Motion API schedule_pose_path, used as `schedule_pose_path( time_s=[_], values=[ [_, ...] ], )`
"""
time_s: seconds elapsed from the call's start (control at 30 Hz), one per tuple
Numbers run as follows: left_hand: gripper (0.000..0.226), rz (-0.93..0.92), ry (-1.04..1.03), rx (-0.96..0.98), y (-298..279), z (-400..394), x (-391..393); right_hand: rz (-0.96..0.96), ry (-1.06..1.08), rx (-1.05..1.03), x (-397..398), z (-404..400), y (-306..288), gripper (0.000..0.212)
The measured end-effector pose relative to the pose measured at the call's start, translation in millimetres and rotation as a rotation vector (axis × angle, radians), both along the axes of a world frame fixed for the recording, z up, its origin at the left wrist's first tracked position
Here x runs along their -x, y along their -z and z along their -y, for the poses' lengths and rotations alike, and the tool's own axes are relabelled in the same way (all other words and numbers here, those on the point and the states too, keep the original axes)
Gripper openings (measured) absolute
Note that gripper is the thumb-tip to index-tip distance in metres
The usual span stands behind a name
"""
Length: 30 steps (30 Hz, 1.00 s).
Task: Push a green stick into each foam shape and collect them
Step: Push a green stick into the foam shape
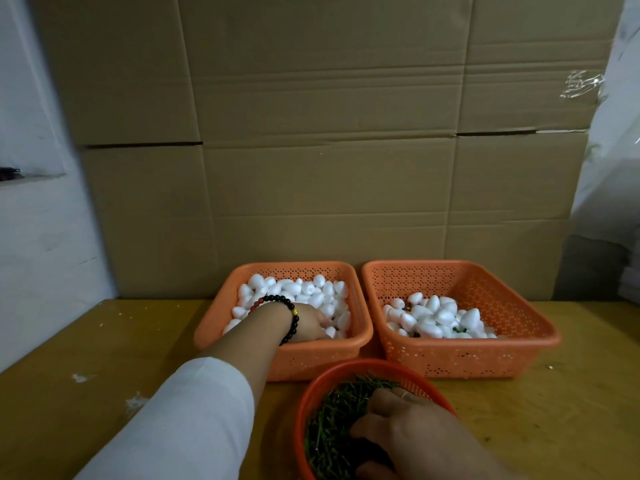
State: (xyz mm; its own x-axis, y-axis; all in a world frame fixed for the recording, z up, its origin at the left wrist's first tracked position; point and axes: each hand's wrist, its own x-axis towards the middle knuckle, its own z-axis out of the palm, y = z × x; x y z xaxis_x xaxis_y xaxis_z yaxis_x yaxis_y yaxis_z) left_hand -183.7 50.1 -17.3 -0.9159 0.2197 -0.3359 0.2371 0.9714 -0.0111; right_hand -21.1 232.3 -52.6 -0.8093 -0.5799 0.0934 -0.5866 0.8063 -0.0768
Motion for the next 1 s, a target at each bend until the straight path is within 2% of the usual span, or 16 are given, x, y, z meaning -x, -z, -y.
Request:
schedule_pose_path(
  time_s=[0.07,0.23,0.33,0.43,0.57,0.7,0.77,0.87,1.0],
  values=[
    [0.050,-0.029,0.017,0.062,-4.3,1.3,-2.6,0.006,0.000,-0.001,-0.3,0.2,0.0,0.045],
    [0.053,0.094,-0.027,-0.050,-14.6,4.2,-9.7,0.019,0.007,-0.007,-1.2,0.4,-1.6,0.046],
    [0.046,-0.005,-0.011,-0.034,-11.0,5.3,-10.2,0.023,0.012,-0.019,-2.0,1.4,-2.4,0.046],
    [0.033,-0.066,-0.035,-0.172,-3.5,6.4,-10.2,0.025,0.032,-0.024,-3.6,3.6,-1.7,0.045],
    [0.020,-0.331,-0.015,-0.228,6.5,6.6,-8.3,0.043,0.056,-0.017,-5.1,5.6,-0.5,0.045],
    [0.025,-0.343,0.011,-0.339,10.3,0.5,-6.0,0.061,0.080,-0.017,-7.2,7.3,-0.3,0.045],
    [0.021,-0.308,0.047,-0.393,10.4,-2.7,-5.9,0.070,0.095,-0.021,-8.4,8.3,0.3,0.044],
    [0.025,-0.112,0.063,-0.519,11.8,-7.9,-2.5,0.069,0.113,-0.018,-8.9,9.1,0.0,0.043],
    [0.034,0.033,0.116,-0.554,10.8,-13.3,-2.9,0.086,0.104,-0.023,-8.6,9.5,-0.9,0.042]
  ],
)
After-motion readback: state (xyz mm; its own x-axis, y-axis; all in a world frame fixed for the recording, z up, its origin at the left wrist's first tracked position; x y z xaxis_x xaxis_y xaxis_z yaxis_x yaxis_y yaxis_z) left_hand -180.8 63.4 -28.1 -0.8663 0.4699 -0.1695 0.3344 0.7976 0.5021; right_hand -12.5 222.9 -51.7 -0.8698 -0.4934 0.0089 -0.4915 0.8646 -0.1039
